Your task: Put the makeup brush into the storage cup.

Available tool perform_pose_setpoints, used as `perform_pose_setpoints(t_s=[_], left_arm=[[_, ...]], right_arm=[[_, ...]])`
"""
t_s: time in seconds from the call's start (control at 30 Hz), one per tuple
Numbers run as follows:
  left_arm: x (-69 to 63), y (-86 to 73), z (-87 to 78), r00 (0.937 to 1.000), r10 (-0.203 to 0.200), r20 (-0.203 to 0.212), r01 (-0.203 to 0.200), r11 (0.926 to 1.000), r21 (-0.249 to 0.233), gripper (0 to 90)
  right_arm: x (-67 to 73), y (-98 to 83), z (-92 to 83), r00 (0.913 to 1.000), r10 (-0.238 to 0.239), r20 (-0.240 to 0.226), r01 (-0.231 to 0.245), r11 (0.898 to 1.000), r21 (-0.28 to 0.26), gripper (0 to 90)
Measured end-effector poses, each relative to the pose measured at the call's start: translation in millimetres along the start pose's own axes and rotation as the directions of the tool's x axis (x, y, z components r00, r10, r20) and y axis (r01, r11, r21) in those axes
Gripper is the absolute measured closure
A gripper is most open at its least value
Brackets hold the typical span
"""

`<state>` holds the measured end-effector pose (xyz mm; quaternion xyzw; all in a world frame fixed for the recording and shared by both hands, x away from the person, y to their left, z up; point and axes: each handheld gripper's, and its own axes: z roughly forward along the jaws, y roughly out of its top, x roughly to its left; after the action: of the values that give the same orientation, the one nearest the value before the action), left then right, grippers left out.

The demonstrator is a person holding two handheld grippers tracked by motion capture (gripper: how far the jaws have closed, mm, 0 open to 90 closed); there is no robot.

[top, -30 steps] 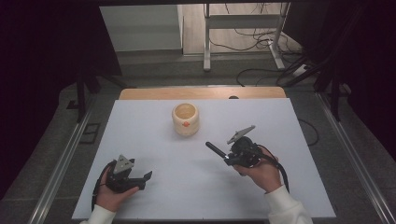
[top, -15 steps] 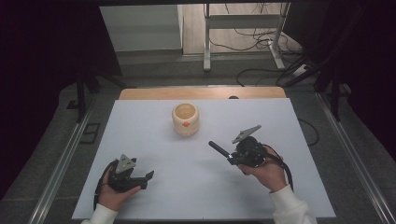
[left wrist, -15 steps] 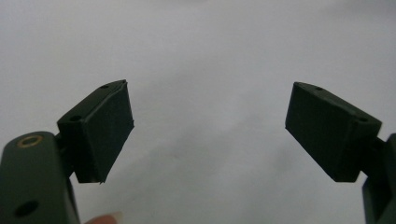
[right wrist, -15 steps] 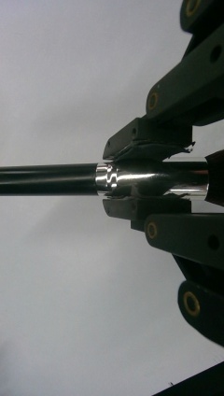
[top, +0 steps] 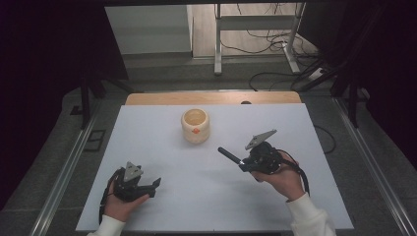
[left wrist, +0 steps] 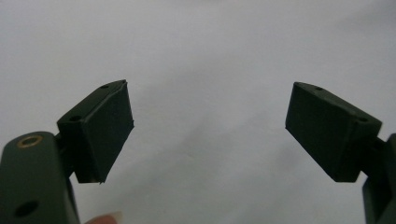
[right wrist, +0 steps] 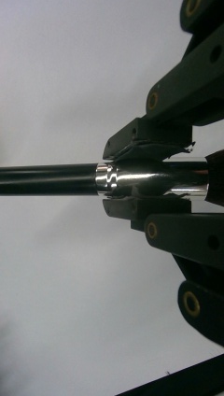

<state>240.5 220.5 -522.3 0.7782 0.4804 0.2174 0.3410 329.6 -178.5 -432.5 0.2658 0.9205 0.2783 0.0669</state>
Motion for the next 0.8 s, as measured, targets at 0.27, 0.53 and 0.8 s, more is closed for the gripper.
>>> perform_pose_setpoints(t_s=[0.27, 0.53, 0.8], left_arm=[[0.3, 1.5, -1.3, 0.9997, 0.021, 0.01, -0.021, 0.9997, -0.011, 15.5], [-10.5, 12.1, -1.0, 0.9957, 0.09, 0.024, -0.09, 0.9959, -0.009, 15.8], [-24.0, 26.3, -1.6, 0.988, 0.145, 0.053, -0.143, 0.9885, -0.05, 16.0]], right_arm=[[6.8, 4.3, 3.7, 0.9999, -0.01, 0.008, 0.01, 1.0, 0.013, 72.1], [12.7, 14.0, 5.3, 0.9998, -0.02, 0.002, 0.02, 1.0, 0.0, 72.1], [15.1, 14.9, 8.1, 0.9997, -0.023, -0.01, 0.023, 1.0, 0.01, 72.1]])
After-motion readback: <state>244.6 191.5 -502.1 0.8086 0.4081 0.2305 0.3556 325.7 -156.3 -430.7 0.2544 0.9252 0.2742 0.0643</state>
